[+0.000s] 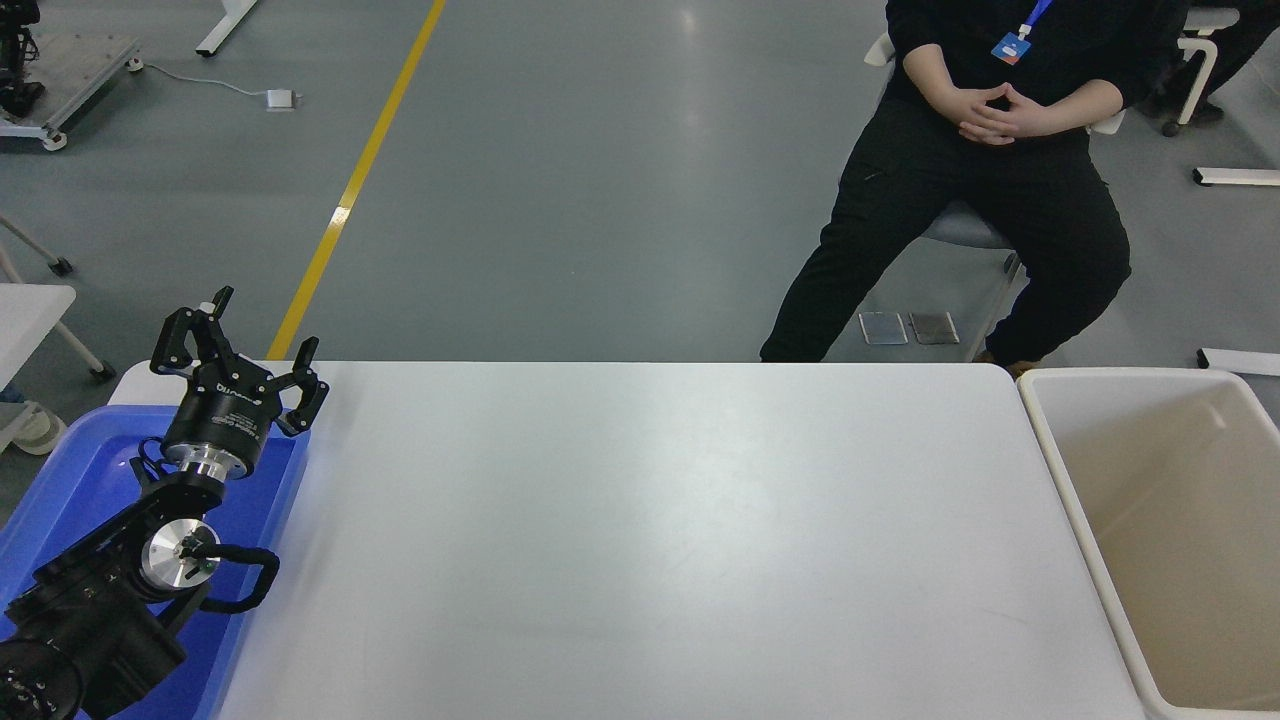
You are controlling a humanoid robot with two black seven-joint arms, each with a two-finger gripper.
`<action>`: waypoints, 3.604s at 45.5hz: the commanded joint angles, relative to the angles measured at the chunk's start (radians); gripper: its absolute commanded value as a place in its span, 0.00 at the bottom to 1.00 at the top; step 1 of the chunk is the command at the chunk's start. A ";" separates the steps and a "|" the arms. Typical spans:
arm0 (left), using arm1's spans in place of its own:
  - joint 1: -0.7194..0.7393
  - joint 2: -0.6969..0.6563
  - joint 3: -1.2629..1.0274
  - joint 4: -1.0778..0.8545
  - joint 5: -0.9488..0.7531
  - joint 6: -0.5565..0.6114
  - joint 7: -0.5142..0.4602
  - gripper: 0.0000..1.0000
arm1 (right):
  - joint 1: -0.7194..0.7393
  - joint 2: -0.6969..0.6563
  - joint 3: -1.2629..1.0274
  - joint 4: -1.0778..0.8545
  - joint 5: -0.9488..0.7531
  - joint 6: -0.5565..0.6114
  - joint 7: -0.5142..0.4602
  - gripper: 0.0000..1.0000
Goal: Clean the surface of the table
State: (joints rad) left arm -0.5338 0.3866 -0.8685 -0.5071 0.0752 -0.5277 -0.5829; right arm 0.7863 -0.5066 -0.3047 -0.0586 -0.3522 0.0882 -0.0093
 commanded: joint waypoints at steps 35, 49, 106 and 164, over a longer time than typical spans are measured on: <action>0.000 0.000 0.000 -0.001 0.000 0.000 0.000 1.00 | -0.137 0.223 0.047 0.006 0.001 -0.082 -0.011 0.00; 0.000 0.000 0.000 -0.001 0.000 0.000 0.000 1.00 | -0.136 0.224 0.042 0.006 0.001 -0.082 -0.011 0.00; 0.000 0.000 0.000 0.001 0.000 0.000 0.000 1.00 | -0.076 0.183 0.107 0.051 0.002 -0.202 -0.006 0.98; 0.000 0.000 -0.001 -0.001 0.000 0.000 0.000 1.00 | 0.209 0.031 1.056 0.710 -0.002 -0.200 0.123 0.98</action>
State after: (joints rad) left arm -0.5338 0.3866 -0.8685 -0.5067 0.0752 -0.5277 -0.5829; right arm 1.0077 -0.5176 0.6984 0.5866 -0.3518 -0.1129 0.0665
